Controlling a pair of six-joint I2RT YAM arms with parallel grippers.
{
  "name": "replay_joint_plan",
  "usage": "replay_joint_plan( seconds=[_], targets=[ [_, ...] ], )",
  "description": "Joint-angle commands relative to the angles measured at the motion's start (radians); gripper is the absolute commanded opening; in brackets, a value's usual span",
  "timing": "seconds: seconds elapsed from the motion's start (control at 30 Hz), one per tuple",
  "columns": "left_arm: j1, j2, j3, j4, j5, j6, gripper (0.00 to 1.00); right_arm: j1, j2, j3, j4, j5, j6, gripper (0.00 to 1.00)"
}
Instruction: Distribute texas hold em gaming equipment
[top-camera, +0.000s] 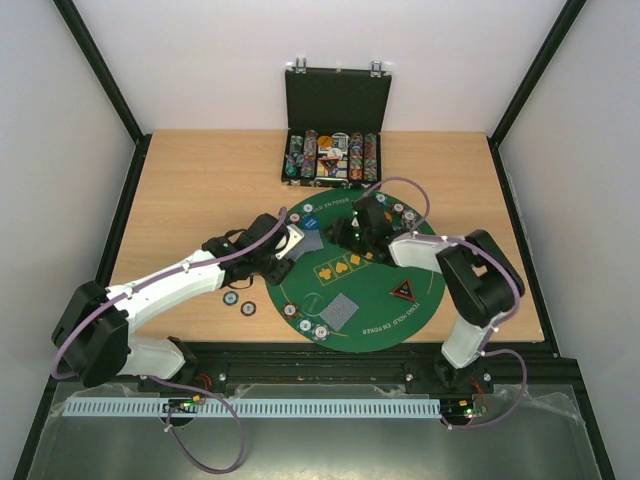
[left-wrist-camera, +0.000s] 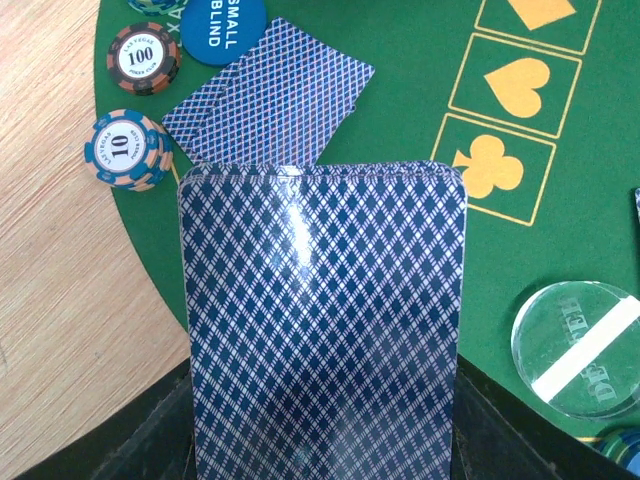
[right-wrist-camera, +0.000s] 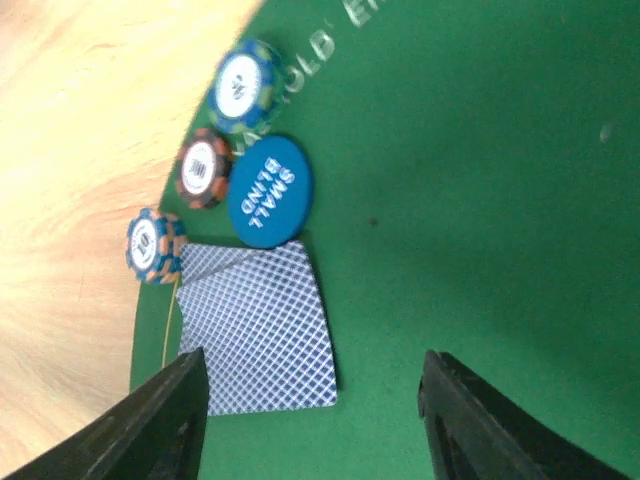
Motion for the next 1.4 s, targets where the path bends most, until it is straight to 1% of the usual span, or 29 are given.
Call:
replay_joint_plan(
  seconds=[0.0,0.03,0.1,0.2,0.23,0.3,0.4,0.47,0.63,0.8,1.07,1.37],
  targets=[
    [0.004,-0.024,0.002,0.001,0.015,0.008,0.58,-0.011,-0.142,-0.010,-0.142,0.147,-0.125,0.63],
    [0.003,-0.024,0.003,0.000,0.019,0.008,0.58,-0.014,-0.163,-0.001,-0.163,0.145,-0.157,0.66],
    [0.001,-0.025,0.004,0.000,0.023,0.008,0.58,-0.017,-0.189,0.036,-0.203,0.091,-0.208,0.72],
    [0.000,-0.030,0.002,-0.001,0.027,0.007,0.58,-0.016,-0.172,0.121,-0.272,-0.117,-0.268,0.78],
    [-0.001,-0.031,0.002,0.000,0.027,0.006,0.58,-0.015,-0.160,0.142,-0.287,-0.219,-0.277,0.79],
    [-0.001,-0.035,0.002,0.001,0.028,0.005,0.58,-0.004,-0.134,0.173,-0.309,-0.335,-0.291,0.80],
    [-0.001,-0.038,0.001,0.001,0.032,0.006,0.58,0.028,-0.105,0.215,-0.346,-0.428,-0.319,0.81],
    [-0.002,-0.040,0.000,0.001,0.031,0.005,0.58,0.045,-0.089,0.227,-0.351,-0.460,-0.329,0.81],
    [-0.002,-0.041,0.000,0.003,0.032,0.006,0.58,0.068,-0.031,0.274,-0.443,-0.472,-0.389,0.81],
    [-0.002,-0.040,0.001,0.002,0.032,0.006,0.58,0.087,0.006,0.285,-0.473,-0.458,-0.411,0.81],
    [-0.002,-0.040,-0.001,0.002,0.032,0.007,0.58,0.088,-0.002,0.289,-0.487,-0.299,-0.368,0.79],
    [-0.002,-0.041,-0.002,0.004,0.029,0.006,0.58,0.045,-0.050,0.265,-0.512,-0.259,-0.352,0.77]
  ],
)
